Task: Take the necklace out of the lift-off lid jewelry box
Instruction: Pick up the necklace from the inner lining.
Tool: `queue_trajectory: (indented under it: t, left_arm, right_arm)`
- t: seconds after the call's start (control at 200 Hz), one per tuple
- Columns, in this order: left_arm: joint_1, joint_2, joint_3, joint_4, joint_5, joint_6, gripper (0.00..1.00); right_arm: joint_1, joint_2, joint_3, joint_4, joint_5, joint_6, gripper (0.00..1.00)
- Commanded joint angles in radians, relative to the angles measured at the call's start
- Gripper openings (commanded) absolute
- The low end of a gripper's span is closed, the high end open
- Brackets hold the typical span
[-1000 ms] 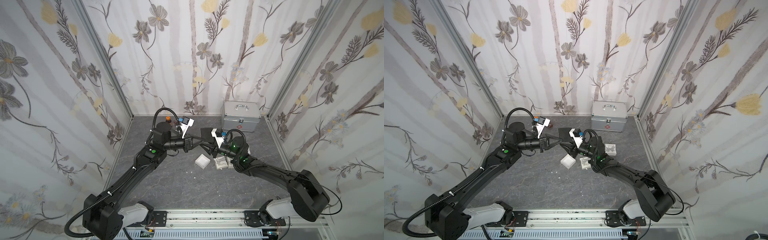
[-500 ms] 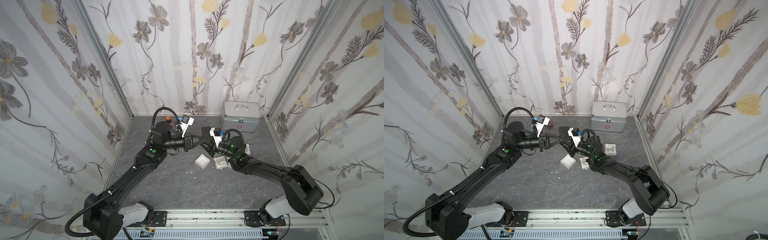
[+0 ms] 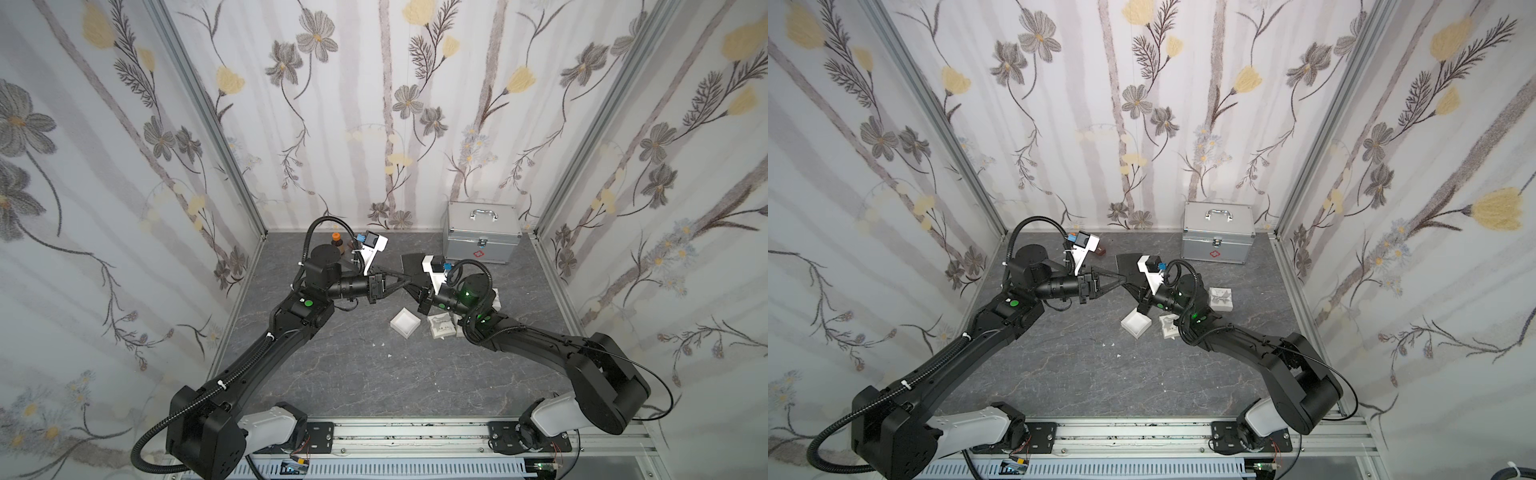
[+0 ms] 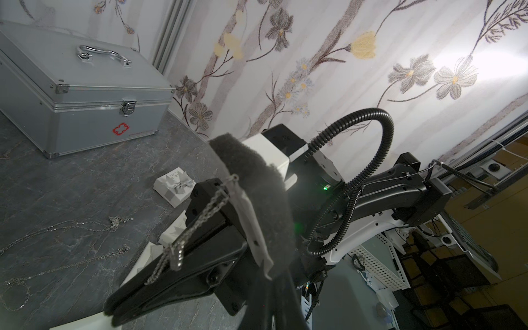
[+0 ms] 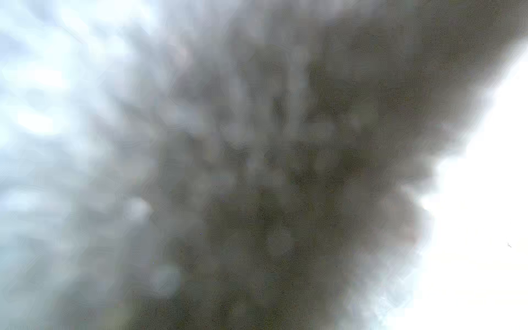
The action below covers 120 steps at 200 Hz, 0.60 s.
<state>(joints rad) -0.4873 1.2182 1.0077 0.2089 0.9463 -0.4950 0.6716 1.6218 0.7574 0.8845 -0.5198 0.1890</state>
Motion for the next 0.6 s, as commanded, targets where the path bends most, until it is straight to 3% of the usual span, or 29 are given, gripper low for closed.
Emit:
queue_trajectory:
  t: [0.0,0.265,0.595]
  left_arm:
    - [0.008,-0.014,-0.013,0.041,-0.002,-0.002,0.00]
    - [0.034,-0.032,-0.052,0.046,-0.016,0.000,0.00]
    - [0.039,-0.037,-0.088,0.104,0.081,-0.010,0.00]
  right_arm:
    - [-0.008,-0.018,-0.004,-0.004,0.056,-0.029,0.00]
    - [-0.041,-0.127,-0.045,-0.142,0.091,-0.088,0.00]
    - [-0.105,-0.139,0.006,-0.309,0.200,-0.122,0.00]
